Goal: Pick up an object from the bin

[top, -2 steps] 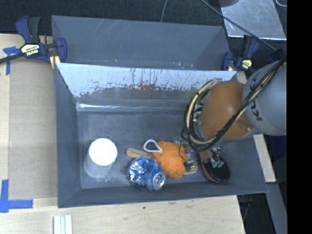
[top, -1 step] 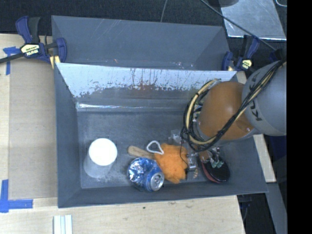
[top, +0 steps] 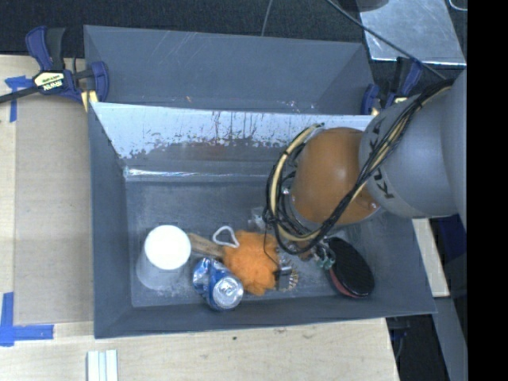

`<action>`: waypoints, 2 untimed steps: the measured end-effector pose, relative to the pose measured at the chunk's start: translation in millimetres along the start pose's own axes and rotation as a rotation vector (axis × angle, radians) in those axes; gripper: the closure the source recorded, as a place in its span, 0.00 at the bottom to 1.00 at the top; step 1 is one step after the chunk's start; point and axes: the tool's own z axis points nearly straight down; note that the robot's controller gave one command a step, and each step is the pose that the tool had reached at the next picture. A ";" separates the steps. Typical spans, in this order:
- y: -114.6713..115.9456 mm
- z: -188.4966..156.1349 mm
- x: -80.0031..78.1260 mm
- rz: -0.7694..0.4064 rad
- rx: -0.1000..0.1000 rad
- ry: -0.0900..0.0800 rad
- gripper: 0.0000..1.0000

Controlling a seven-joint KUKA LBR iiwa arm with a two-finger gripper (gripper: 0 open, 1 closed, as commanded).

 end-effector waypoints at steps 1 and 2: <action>5.0 -88.5 6.8 -0.447 0.002 -0.009 0.00; 47.6 -26.0 8.6 -0.821 0.002 -0.010 0.00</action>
Offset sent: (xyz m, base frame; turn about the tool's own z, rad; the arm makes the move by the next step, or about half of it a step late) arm -0.0103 0.0038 0.0860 -0.4471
